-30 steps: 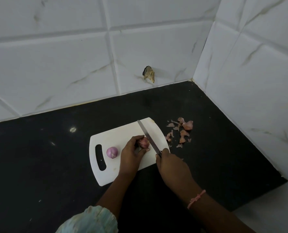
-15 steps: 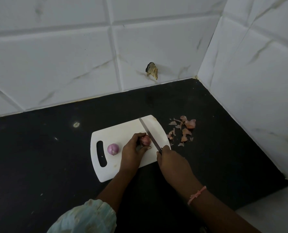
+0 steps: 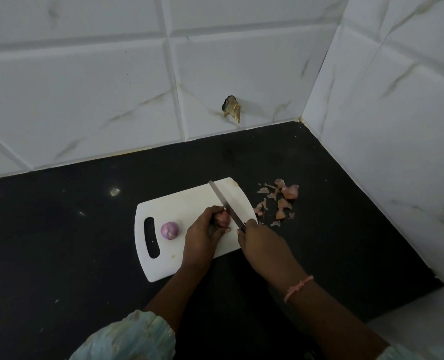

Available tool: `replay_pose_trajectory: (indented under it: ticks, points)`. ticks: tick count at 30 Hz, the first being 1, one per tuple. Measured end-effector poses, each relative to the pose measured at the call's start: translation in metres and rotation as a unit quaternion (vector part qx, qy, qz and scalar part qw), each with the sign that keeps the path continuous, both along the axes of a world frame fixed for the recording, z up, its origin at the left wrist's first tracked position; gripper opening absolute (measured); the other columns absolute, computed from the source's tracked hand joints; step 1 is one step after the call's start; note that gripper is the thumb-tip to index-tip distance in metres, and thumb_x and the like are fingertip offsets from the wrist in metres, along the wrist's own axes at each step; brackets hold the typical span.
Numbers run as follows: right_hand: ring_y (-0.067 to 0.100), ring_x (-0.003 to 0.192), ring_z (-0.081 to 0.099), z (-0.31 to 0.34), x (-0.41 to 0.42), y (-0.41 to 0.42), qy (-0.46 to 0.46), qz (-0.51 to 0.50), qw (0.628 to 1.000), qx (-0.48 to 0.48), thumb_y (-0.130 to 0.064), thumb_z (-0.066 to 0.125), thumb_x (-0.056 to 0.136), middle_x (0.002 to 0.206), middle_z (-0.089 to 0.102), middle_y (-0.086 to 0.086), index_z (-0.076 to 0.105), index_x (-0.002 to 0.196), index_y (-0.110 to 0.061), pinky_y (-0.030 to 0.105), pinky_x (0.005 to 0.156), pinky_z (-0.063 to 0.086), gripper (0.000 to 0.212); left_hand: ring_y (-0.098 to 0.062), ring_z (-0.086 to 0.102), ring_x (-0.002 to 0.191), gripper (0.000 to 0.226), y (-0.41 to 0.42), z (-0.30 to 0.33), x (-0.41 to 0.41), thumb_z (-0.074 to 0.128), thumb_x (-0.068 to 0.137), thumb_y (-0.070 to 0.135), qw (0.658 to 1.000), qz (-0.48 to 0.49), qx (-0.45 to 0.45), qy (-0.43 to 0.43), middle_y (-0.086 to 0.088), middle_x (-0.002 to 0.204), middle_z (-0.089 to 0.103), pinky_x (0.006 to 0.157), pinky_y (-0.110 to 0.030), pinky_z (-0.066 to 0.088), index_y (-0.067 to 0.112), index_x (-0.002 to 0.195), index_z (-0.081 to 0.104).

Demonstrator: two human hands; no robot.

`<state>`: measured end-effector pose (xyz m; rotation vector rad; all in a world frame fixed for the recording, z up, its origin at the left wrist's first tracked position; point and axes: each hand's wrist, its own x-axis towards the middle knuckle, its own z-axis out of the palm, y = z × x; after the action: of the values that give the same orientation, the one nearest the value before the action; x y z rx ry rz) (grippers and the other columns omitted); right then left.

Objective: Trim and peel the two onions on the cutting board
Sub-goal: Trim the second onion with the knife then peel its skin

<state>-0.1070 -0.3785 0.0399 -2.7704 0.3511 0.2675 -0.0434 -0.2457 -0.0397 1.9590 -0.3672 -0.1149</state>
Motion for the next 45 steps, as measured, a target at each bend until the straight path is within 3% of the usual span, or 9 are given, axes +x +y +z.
replay_pose_trajectory:
  ticks: [7,12,17,23,26,31,39,45]
  points:
    - [0.021,0.088,0.062,0.0,0.004,-0.001,-0.004,-0.001,1.0,0.013,-0.038,0.033,0.104,0.102,0.063,0.007,0.05,0.111,-0.012,0.03,0.066,0.041,0.032,0.012,0.058,0.106,0.046,-0.001,0.002,-0.002,0.071,0.089,0.008,1.0,-0.003,0.004,-0.01,0.029,0.111,0.062,0.088,-0.005,0.044,0.039,0.12,0.056]
    - [0.017,0.086,0.062,-0.005,-0.009,-0.001,0.011,0.004,1.0,0.011,-0.038,0.033,0.105,0.1,0.062,0.004,0.049,0.113,-0.013,0.032,0.071,0.05,0.031,0.011,0.058,0.108,0.046,-0.001,-0.002,-0.002,0.072,0.089,0.01,1.0,0.003,0.002,-0.007,0.028,0.113,0.063,0.089,-0.005,0.044,0.039,0.12,0.057]
    - [0.019,0.083,0.06,-0.004,0.006,-0.004,0.01,-0.003,0.999,0.038,-0.037,0.035,0.104,0.093,0.059,0.004,0.05,0.113,-0.01,0.03,0.066,0.043,0.032,0.009,0.059,0.108,0.047,-0.002,-0.001,-0.001,0.07,0.09,0.009,1.0,0.003,0.003,0.004,0.026,0.113,0.063,0.091,-0.006,0.044,0.042,0.12,0.054]
    - [0.017,0.084,0.06,-0.009,-0.011,-0.005,0.013,-0.004,0.999,0.033,-0.039,0.034,0.104,0.1,0.062,0.005,0.048,0.113,-0.013,0.032,0.07,0.048,0.03,0.007,0.058,0.11,0.046,0.0,-0.004,0.0,0.07,0.09,0.011,1.0,-0.009,0.003,0.007,0.025,0.116,0.064,0.093,-0.008,0.044,0.042,0.12,0.056]
    - [0.019,0.088,0.061,-0.01,-0.004,-0.003,0.006,-0.014,0.999,0.05,-0.037,0.034,0.104,0.103,0.062,0.007,0.048,0.113,-0.012,0.03,0.067,0.042,0.031,0.007,0.06,0.109,0.045,0.0,-0.003,0.001,0.071,0.089,0.01,1.0,-0.008,-0.001,-0.004,0.024,0.115,0.065,0.092,-0.008,0.045,0.039,0.121,0.057]
    - [0.017,0.09,0.062,-0.013,-0.016,-0.008,0.028,-0.017,0.999,0.038,-0.039,0.034,0.104,0.106,0.063,0.006,0.048,0.115,-0.014,0.032,0.075,0.051,0.031,0.01,0.058,0.108,0.046,0.0,-0.002,0.0,0.072,0.089,0.011,1.0,-0.007,0.006,-0.001,0.027,0.113,0.064,0.09,-0.005,0.043,0.041,0.121,0.058]
    - [0.018,0.093,0.063,-0.02,-0.012,-0.003,0.002,-0.019,0.999,0.026,-0.038,0.032,0.105,0.109,0.064,0.007,0.047,0.119,-0.012,0.027,0.068,0.042,0.033,0.007,0.06,0.107,0.046,-0.001,-0.004,0.001,0.076,0.084,0.012,0.999,0.0,0.021,-0.028,0.023,0.113,0.067,0.092,-0.011,0.045,0.033,0.123,0.061]
    - [0.019,0.087,0.061,-0.022,-0.007,-0.002,-0.006,-0.023,0.999,0.03,-0.038,0.033,0.105,0.103,0.063,0.008,0.047,0.115,-0.011,0.027,0.064,0.036,0.032,0.013,0.059,0.103,0.048,0.0,-0.003,0.0,0.078,0.083,0.013,0.999,0.006,0.031,-0.037,0.031,0.107,0.063,0.089,-0.003,0.041,0.036,0.122,0.06]
